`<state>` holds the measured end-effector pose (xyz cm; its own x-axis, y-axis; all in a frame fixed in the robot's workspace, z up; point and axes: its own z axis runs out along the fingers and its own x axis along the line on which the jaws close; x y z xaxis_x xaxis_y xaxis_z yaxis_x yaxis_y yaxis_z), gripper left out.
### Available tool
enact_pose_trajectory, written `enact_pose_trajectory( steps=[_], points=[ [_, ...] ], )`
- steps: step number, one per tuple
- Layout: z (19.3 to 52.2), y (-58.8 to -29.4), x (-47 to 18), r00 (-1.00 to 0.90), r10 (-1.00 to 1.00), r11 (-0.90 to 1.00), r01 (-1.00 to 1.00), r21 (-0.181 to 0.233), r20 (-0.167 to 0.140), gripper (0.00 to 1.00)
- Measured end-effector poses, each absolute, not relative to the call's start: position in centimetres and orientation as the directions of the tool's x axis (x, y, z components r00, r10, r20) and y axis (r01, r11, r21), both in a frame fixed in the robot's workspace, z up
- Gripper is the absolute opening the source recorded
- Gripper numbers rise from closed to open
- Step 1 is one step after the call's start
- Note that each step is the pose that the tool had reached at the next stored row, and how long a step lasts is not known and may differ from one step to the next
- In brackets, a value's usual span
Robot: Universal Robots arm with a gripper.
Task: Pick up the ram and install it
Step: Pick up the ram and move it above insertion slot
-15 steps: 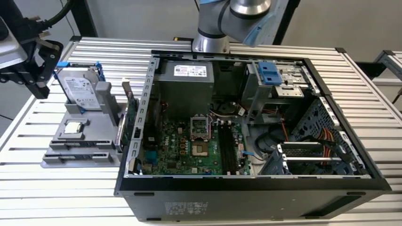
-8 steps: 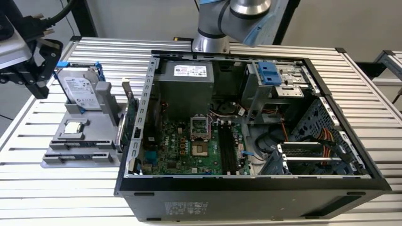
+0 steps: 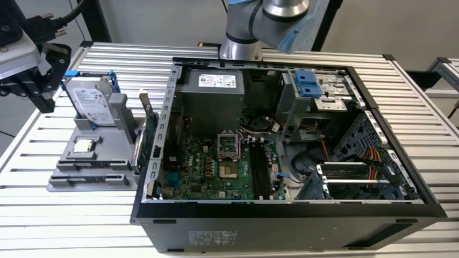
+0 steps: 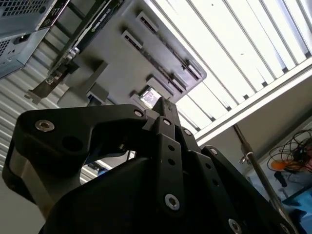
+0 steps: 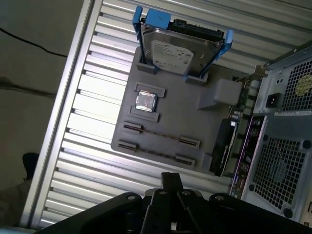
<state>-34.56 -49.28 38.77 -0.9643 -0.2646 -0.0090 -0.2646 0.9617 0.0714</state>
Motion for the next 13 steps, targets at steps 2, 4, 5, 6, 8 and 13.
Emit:
enact_pose_trajectory(
  steps=[2,4,5,6,8,13],
  points=[
    [38.77,-49.28,-34.56,-0.96,-0.28,0.957,-0.28,0.071,-0.009,0.0],
    [38.77,-49.28,-34.56,-0.955,-0.295,0.953,-0.295,0.071,-0.009,0.0],
    [38.76,-49.28,-34.56,-0.953,-0.303,0.95,-0.303,0.071,-0.009,0.0],
    [38.77,-49.28,-34.56,-0.95,-0.311,0.948,-0.311,0.071,-0.009,0.0],
    [38.76,-49.28,-34.56,-0.945,-0.327,0.942,-0.327,0.071,-0.009,0.0],
    [38.76,-49.28,-34.56,-0.932,-0.363,0.929,-0.363,0.071,-0.009,0.0]
  ],
)
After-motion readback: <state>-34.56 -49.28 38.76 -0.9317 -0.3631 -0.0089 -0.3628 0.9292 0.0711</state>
